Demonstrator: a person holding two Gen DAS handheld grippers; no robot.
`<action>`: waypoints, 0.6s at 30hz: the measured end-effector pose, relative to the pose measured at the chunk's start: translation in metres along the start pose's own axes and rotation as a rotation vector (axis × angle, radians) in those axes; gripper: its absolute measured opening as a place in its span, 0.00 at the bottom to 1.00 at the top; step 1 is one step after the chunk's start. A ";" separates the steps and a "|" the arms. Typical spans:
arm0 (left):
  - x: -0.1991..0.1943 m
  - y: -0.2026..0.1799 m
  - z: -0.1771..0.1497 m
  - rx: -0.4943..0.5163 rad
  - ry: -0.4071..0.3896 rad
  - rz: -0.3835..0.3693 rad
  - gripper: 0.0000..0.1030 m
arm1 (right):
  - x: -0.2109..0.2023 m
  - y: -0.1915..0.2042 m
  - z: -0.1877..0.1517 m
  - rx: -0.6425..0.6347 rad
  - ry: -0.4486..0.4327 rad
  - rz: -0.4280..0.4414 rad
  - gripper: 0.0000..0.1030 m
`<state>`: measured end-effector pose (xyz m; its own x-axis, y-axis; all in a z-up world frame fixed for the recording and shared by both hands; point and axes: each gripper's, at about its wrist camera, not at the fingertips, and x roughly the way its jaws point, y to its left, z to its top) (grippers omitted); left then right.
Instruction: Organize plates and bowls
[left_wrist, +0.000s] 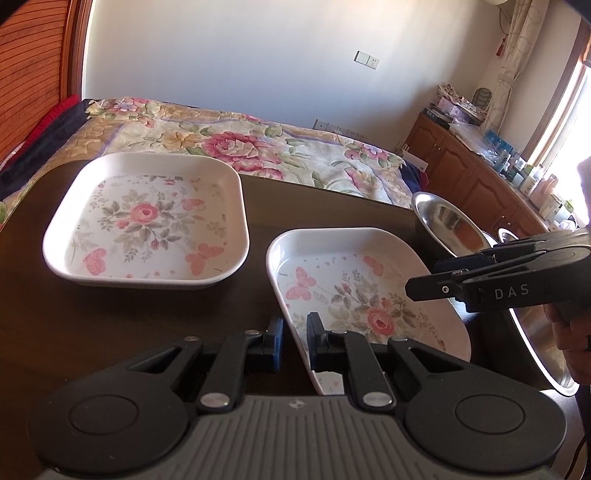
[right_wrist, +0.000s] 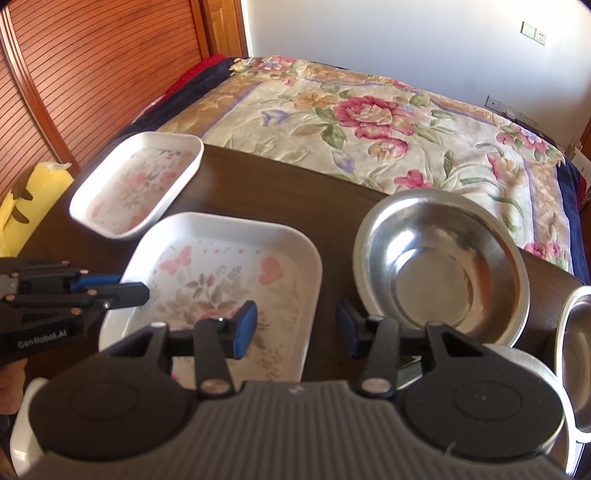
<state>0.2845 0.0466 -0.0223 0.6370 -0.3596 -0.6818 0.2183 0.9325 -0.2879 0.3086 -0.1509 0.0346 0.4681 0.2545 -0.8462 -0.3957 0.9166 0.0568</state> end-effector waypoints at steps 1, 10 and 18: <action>0.000 -0.001 0.000 0.000 0.000 0.000 0.14 | 0.001 0.001 0.001 -0.006 0.004 -0.003 0.46; 0.000 0.000 -0.001 0.003 -0.006 0.004 0.12 | 0.010 0.009 0.003 -0.057 0.064 -0.004 0.39; -0.003 0.004 -0.002 -0.021 -0.014 0.012 0.10 | 0.009 0.007 0.003 -0.053 0.069 -0.002 0.26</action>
<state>0.2818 0.0515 -0.0231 0.6497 -0.3473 -0.6762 0.1945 0.9359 -0.2939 0.3120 -0.1410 0.0287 0.4143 0.2289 -0.8809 -0.4371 0.8990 0.0280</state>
